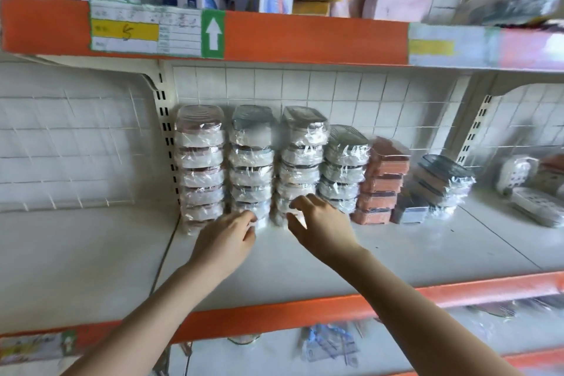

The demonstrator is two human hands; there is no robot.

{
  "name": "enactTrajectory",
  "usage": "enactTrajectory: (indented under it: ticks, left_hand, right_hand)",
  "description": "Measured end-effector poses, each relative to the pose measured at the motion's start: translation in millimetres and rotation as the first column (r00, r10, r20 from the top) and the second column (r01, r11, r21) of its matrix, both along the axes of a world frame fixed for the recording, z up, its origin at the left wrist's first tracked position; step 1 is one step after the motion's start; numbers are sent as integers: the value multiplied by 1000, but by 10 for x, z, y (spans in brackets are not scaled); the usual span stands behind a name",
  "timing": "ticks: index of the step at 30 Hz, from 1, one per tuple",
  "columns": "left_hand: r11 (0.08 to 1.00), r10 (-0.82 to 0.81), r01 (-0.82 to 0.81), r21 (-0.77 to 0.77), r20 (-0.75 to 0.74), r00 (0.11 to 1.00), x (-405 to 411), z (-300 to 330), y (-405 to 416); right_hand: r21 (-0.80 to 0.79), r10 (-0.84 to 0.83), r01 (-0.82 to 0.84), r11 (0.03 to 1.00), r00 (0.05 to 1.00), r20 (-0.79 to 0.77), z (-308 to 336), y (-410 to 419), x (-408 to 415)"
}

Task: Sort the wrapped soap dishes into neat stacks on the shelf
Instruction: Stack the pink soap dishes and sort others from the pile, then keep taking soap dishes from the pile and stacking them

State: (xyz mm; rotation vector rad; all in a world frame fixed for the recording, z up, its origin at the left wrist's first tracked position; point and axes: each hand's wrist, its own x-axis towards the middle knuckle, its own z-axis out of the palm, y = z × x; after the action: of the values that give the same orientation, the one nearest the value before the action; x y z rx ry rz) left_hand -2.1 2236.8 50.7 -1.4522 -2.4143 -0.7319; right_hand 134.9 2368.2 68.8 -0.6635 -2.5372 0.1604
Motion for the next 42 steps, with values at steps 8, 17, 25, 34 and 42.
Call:
enactTrajectory:
  ticks: [8,17,25,34,42]
  left_hand:
    - [992,-57,62,-107,48,997,950,-30,462]
    - [958,-255,254,-135,11,967,2111,-95,1122]
    - [897,-412,403,-180,-13,911,2904,-105,1634]
    - [801,-573,556,-222,-16,819,3592,-142,2412]
    - [722,-671,665,-193,38,740,4015,-196,3419]
  right_hand:
    - [-22,-135,137,990,988,75,-156,364,1091]
    - [-39,-339,346,937,932,132,-299,684,2580]
    - [-76,-543,557,827,827,148,-340,933,3594]
    - [-58,-687,700,712,711,150,-407,1215,4332]
    - [-19,-763,778,628,620,183,-343,1950,4687]
